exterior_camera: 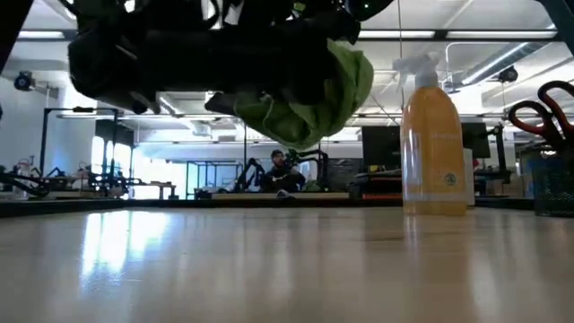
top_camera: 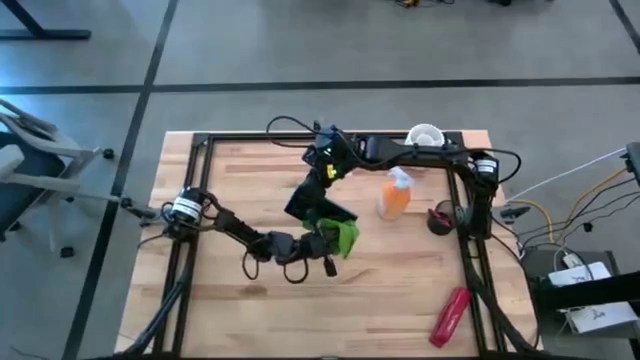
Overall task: Apply microfiber cloth
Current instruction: Wipe the back and front of the tablet with the green microfiber cloth
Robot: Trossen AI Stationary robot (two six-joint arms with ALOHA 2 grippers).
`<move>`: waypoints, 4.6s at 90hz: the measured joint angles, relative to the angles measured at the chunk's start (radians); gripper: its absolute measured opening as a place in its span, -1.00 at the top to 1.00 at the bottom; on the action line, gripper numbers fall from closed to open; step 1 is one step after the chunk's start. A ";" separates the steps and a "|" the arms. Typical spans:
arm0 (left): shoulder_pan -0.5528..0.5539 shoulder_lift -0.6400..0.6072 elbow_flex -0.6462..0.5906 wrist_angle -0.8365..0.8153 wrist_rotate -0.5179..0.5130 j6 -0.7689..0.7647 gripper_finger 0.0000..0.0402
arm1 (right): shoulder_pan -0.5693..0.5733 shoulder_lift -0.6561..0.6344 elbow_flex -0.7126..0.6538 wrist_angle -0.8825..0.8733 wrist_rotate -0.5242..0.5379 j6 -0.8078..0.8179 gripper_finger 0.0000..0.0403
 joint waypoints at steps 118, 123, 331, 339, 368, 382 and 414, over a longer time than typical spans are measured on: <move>0.062 0.009 -0.072 0.103 0.078 0.054 1.00 | 0.015 -0.015 -0.004 -0.236 0.004 -0.062 0.96; 0.040 -0.005 -0.102 0.137 0.038 0.087 1.00 | 0.016 -0.015 0.001 -0.219 -0.001 -0.064 0.96; -0.054 -0.444 -0.405 -0.083 -0.083 0.081 1.00 | 0.086 -0.015 -0.193 0.305 0.276 -0.037 0.97; -0.054 -0.497 -0.460 -0.083 -0.105 0.071 1.00 | 0.091 -0.015 -0.193 0.298 0.277 -0.031 0.97; -0.045 -0.447 -0.479 -0.074 -0.124 -0.016 1.00 | 0.088 -0.015 -0.193 0.400 0.271 -0.011 0.97; -0.029 -0.334 -0.409 -0.067 -0.149 -0.016 1.00 | 0.102 -0.015 -0.196 0.406 0.260 0.012 0.97; -0.045 -0.147 -0.200 -0.086 0.038 -0.064 1.00 | 0.082 -0.018 -0.194 0.404 0.250 -0.009 0.97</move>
